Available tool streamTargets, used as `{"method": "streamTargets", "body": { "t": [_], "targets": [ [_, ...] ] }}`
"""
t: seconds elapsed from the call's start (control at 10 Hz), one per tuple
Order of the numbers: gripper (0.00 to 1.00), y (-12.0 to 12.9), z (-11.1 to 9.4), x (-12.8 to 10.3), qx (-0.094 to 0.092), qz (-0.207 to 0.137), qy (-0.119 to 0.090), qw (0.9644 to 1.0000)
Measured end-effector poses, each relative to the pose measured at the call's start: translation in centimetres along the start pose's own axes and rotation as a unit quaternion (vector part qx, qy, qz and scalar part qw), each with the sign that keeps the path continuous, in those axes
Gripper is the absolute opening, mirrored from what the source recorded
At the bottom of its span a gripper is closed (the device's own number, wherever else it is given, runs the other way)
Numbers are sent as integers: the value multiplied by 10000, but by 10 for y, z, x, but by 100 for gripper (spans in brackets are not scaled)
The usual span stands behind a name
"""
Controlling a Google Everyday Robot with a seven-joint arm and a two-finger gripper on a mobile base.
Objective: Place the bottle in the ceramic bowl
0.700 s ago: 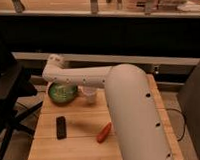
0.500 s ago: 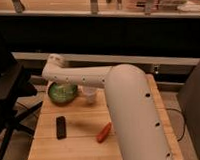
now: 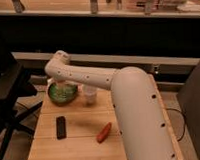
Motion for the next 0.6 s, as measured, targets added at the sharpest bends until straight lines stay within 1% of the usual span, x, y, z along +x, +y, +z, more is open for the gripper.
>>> {"method": "streamTargets", "body": {
  "t": [0.1,0.3,0.4,0.5,0.6],
  "targets": [
    [80,1,0,-3,-34,14,-45,10000],
    [80,4,1,0,-148,89,-109,9998],
    [76,6,2,0,-198,95,-121,9997],
    [68,2,1,-1,-110,12,-50,9999],
    [61,-2,0,-1,-43,-2,-43,10000]
  ]
}}
